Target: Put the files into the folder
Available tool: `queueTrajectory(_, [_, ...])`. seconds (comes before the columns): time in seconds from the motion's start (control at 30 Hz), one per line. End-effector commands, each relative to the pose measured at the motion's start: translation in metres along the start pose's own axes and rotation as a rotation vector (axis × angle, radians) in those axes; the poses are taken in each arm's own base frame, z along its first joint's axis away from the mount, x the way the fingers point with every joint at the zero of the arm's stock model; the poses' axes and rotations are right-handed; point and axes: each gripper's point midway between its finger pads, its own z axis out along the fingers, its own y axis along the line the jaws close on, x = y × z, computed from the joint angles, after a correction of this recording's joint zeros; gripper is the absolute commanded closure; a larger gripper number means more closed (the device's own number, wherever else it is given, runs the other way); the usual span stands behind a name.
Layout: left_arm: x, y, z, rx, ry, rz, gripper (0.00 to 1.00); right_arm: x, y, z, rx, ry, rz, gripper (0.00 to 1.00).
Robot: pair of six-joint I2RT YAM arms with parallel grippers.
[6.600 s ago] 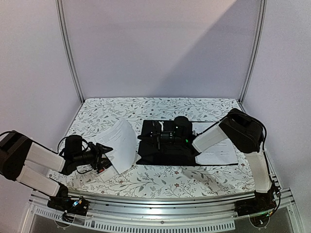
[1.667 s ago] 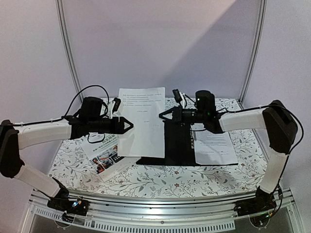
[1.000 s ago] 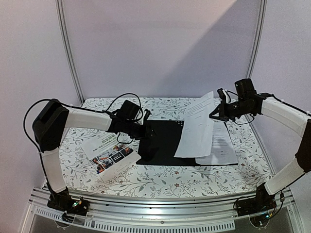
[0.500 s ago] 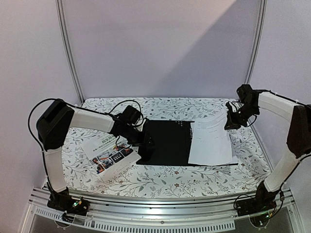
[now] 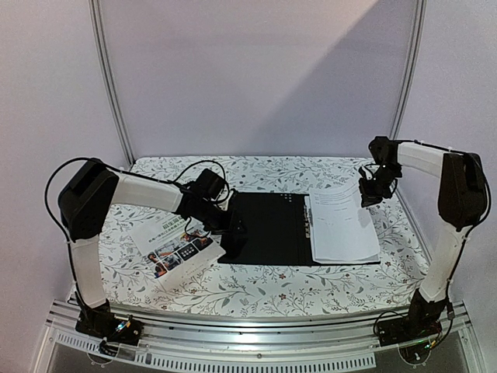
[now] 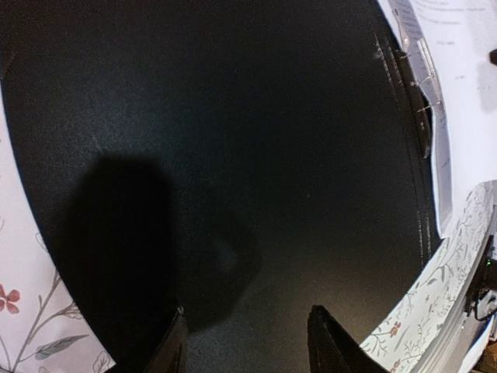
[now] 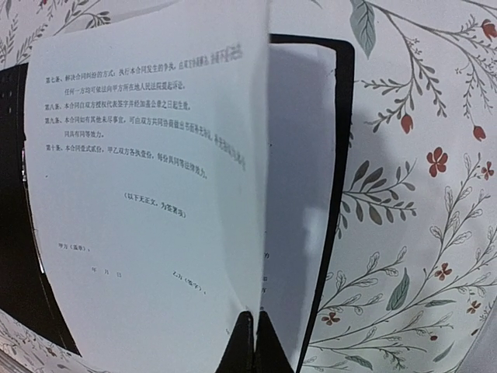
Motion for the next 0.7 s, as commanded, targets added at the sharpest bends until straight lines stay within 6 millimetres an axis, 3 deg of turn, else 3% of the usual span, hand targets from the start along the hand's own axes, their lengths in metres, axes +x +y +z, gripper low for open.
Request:
queueTrajectory(0.0, [0.003, 0.002, 0.001, -0.002, 0.016, 0.006, 0.47, -0.007, -0.008, 0.006, 0.025, -0.001, 0.004, 1.00])
queueTrajectory(0.53, [0.005, 0.000, 0.004, 0.014, 0.026, 0.006, 0.49, -0.014, -0.020, 0.030, 0.088, 0.037, 0.004, 1.00])
queueTrajectory(0.67, [0.007, 0.001, 0.006, 0.012, 0.031, 0.004, 0.49, -0.015, -0.032, 0.029, 0.158, 0.031, 0.000, 1.00])
